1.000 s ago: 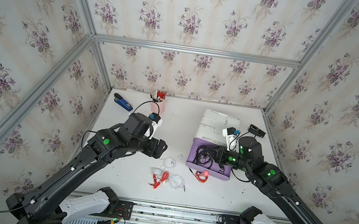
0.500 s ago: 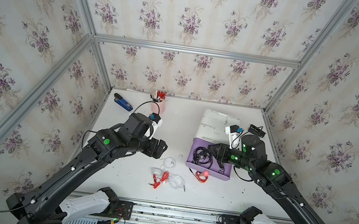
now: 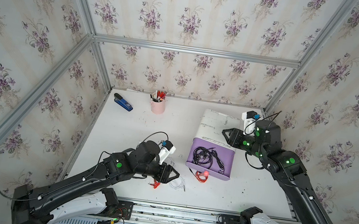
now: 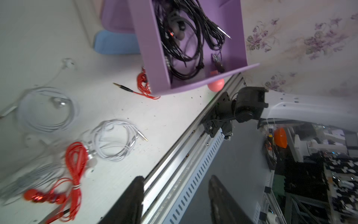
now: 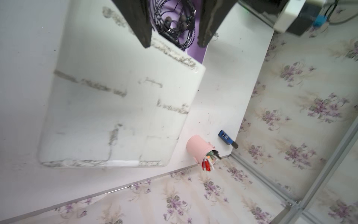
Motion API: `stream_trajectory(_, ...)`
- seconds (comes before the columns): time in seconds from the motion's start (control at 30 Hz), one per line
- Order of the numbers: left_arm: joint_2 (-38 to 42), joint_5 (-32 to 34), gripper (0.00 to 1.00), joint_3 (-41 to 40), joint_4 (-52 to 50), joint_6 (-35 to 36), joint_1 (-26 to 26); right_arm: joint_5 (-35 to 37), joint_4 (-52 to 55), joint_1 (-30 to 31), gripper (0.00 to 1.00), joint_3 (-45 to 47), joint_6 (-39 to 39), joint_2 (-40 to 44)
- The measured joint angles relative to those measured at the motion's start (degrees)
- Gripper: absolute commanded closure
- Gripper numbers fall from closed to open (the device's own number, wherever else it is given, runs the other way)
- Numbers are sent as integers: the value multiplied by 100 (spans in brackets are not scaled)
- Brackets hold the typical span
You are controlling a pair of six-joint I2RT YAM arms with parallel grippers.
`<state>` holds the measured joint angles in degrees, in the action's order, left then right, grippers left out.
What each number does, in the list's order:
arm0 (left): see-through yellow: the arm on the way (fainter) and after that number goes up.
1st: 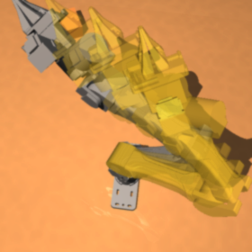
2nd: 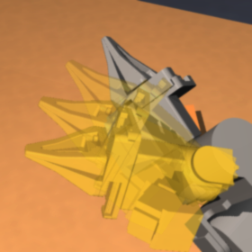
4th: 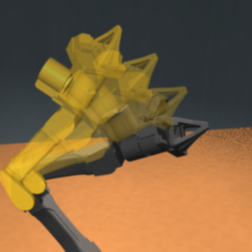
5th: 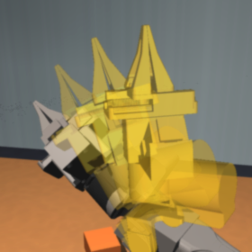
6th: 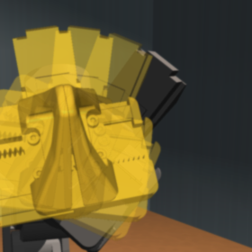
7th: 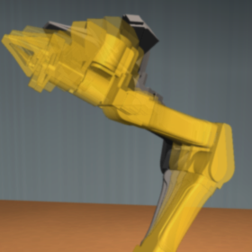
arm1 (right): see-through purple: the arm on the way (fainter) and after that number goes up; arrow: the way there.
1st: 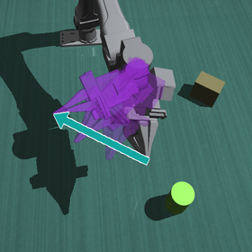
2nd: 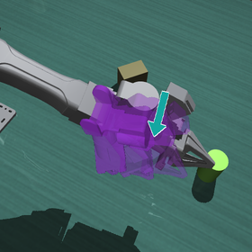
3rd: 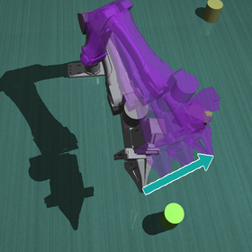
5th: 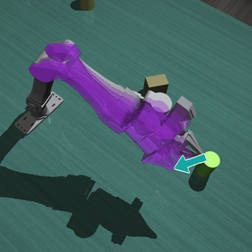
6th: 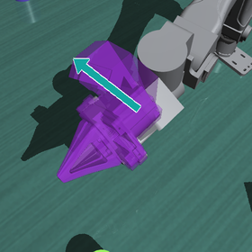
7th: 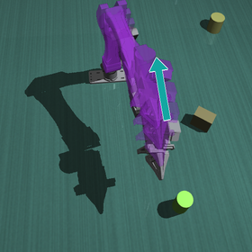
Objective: Place the wired earphones into the drawer by color
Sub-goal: Place the wired earphones in the drawer, then close the drawer in the storage box.
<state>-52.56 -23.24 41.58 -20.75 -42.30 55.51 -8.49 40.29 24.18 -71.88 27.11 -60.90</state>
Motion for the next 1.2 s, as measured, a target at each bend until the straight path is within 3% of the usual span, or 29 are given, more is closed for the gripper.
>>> stream_trajectory(0.13, -444, 715, 98, -378, 1440, -597, 872, -205, -76, -210, 69, -184, -125, -378)
stream_trajectory(0.3, -1005, 2031, 100, -522, 2911, -872, 1674, -417, -208, -391, 78, -452, -297, -859)
stream_trajectory(0.43, -1416, 2837, 100, -509, 3442, -929, 1878, -586, -337, -595, 83, -562, -376, -1027)
stream_trajectory(0.63, -1825, 3432, 100, -363, 3633, -1045, 1980, -754, -474, -828, 89, -608, -503, -1303)
stream_trajectory(1.07, -2358, 4087, 100, 22, 3473, -1071, 1991, -1032, -962, -883, 92, -431, -649, -1792)
stream_trajectory(1.2, -2341, 4249, 100, 92, 3340, -1075, 1982, -1038, -1023, -883, 88, -289, -651, -1867)
